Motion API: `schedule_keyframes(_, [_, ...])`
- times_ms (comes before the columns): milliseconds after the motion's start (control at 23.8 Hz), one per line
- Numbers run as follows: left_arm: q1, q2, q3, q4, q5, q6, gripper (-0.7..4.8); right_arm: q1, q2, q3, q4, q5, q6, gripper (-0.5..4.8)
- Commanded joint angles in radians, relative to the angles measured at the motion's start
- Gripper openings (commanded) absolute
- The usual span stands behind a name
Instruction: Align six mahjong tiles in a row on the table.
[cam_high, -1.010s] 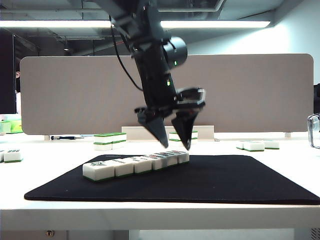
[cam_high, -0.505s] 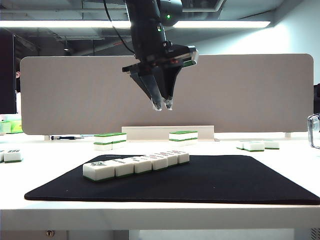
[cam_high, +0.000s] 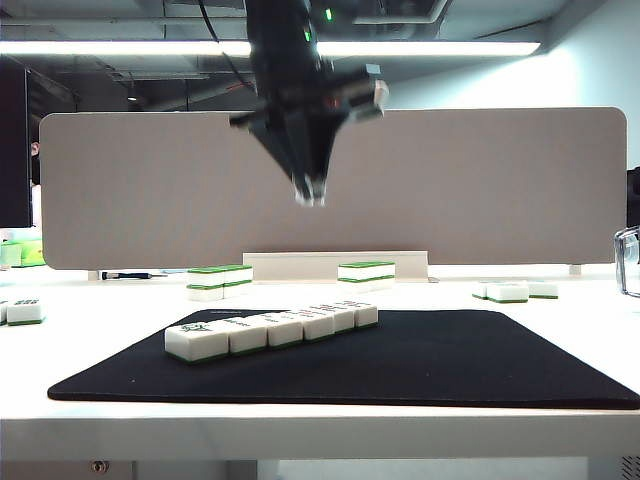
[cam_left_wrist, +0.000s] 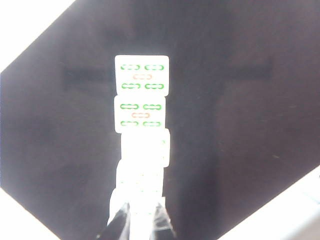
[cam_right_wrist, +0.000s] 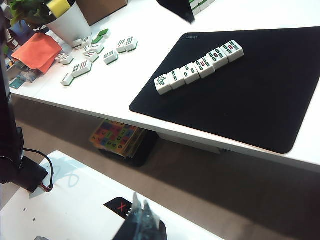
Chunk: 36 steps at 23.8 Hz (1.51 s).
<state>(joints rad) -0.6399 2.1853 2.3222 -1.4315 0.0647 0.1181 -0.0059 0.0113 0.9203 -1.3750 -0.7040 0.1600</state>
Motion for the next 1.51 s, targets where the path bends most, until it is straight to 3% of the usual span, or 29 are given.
schedule_keyframes(42, [-0.002,-0.08,0.006,-0.003,-0.001,-0.003,0.52,0.001,-0.012,0.004,0.01,-0.005,-0.003,-0.01])
schedule_keyframes(295, [-0.006,-0.201,0.006,-0.003,0.0,-0.003,0.52,0.001,-0.012,0.004,0.01,-0.005,-0.003,-0.01])
schedule_keyframes(589, [-0.008,-0.204,0.006,-0.003,0.003,-0.003,0.52,0.001,-0.012,0.004,0.01,-0.005,-0.003,-0.01])
schedule_keyframes(673, [-0.011,-0.204,0.006,-0.003,0.003,-0.048,0.52,0.001,-0.012,0.004,0.01,-0.005,-0.003,-0.01])
schedule_keyframes(1094, [-0.004,-0.204,0.003,0.02,-0.046,-0.029,0.52,0.001,-0.012,0.004,0.01,-0.005,-0.003,-0.01])
schedule_keyframes(1178, [-0.001,-0.208,-0.011,0.082,-0.054,-0.029,0.52,0.001,-0.012,0.004,0.01,-0.005,-0.003,-0.01])
schedule_keyframes(1262, [0.006,-0.266,-0.098,0.251,-0.078,-0.029,0.53,0.001,-0.012,0.004,0.01,-0.005,-0.003,-0.01])
schedule_keyframes(1431, [0.019,-0.494,-0.455,0.713,-0.11,-0.028,0.53,0.001,-0.012,0.004,0.01,-0.005,-0.003,-0.01])
schedule_keyframes(1515, [0.028,-0.568,-0.571,0.812,-0.131,-0.028,0.52,0.001,-0.012,0.004,0.01,-0.005,-0.003,-0.01])
